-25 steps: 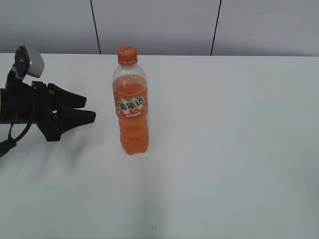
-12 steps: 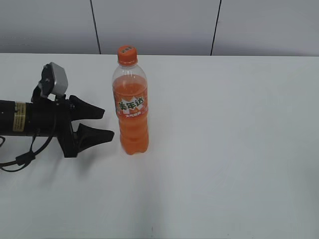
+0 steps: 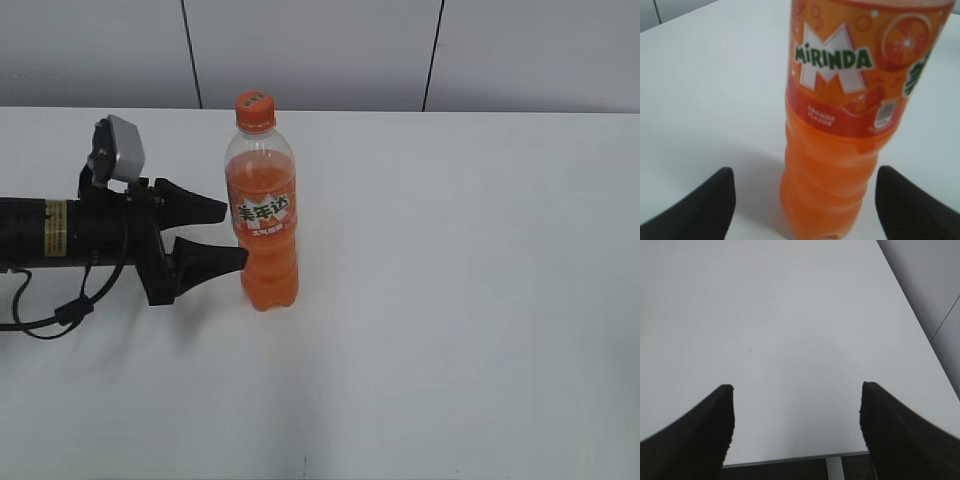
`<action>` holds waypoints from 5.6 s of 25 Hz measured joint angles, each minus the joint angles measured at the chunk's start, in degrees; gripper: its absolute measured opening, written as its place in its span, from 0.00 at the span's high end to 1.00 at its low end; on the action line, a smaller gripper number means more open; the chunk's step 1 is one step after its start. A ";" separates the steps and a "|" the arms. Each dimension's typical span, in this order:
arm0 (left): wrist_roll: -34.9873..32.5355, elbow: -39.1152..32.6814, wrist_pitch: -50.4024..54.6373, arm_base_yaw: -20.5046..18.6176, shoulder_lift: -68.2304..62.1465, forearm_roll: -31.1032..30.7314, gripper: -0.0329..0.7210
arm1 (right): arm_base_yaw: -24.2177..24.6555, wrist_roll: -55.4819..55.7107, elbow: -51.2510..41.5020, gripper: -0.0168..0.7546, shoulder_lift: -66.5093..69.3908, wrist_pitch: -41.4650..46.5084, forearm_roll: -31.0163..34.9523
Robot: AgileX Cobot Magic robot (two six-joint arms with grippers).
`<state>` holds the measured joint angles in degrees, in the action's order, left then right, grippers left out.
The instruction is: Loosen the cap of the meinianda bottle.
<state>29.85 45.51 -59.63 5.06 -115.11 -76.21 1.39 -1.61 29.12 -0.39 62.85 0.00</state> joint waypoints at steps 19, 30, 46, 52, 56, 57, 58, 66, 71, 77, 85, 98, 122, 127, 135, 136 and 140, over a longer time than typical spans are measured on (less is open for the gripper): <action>-0.43 4.90 1.75 7.55 -3.93 1.56 0.25 | 0.00 0.00 0.00 0.22 0.00 0.00 0.45; -0.43 4.94 2.21 7.61 -3.93 2.85 0.26 | 0.00 0.00 0.00 0.22 0.00 0.00 0.45; -0.55 4.96 2.41 7.61 -3.93 2.83 0.40 | 0.00 0.00 0.00 0.22 0.00 0.00 0.45; -0.60 5.03 2.25 7.61 -3.93 2.70 0.40 | 0.00 0.00 0.00 0.22 0.00 0.00 0.45; -0.60 5.03 1.05 7.61 -4.04 1.39 0.40 | 0.00 0.00 0.00 0.22 0.00 0.00 0.45; -0.60 5.03 0.80 7.61 -4.04 0.58 0.40 | 0.00 0.00 0.00 0.22 0.00 0.00 0.45; -0.60 5.03 0.38 7.61 -4.09 -0.12 0.41 | 0.00 0.00 0.00 0.22 0.00 0.00 0.45; -0.60 5.03 -1.86 7.61 -4.22 -5.85 0.41 | 0.00 0.00 0.00 0.22 0.00 0.00 0.00; -0.60 5.03 -2.21 7.61 -4.22 -6.82 0.41 | 0.00 0.00 0.00 0.22 0.00 0.00 0.45; -0.60 5.03 -2.26 7.61 -4.22 -6.94 0.41 | 0.00 0.00 0.00 0.22 0.00 0.00 0.00; -0.60 5.03 -2.31 7.61 -4.22 -6.99 0.41 | 0.00 0.00 0.00 0.22 0.00 0.00 0.00; -0.60 5.03 -2.32 7.61 -4.22 -6.99 0.41 | 0.00 0.00 0.85 0.22 0.00 -0.07 0.62; -0.60 5.03 -2.43 7.61 -4.22 -7.10 0.41 | 0.00 -5.72 31.49 0.22 43.84 6.64 3.75; -0.60 5.03 -2.43 7.61 -4.22 -7.15 0.41 | 0.00 -7.27 37.45 0.22 52.80 6.77 6.77; -0.60 5.03 -2.53 7.61 -4.22 -7.21 0.41 | 0.00 -8.82 45.42 0.22 59.61 6.88 13.72; -0.60 5.03 -2.53 7.61 -4.22 -7.21 0.41 | 0.00 -8.89 46.37 0.22 60.31 6.88 14.89; -0.60 5.03 -2.53 7.61 -4.22 -7.21 0.41 | 0.00 -9.87 48.57 0.22 62.15 6.82 19.03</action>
<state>29.26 50.55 -62.16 12.67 -119.32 -83.42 1.39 -11.48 77.69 61.76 69.67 19.03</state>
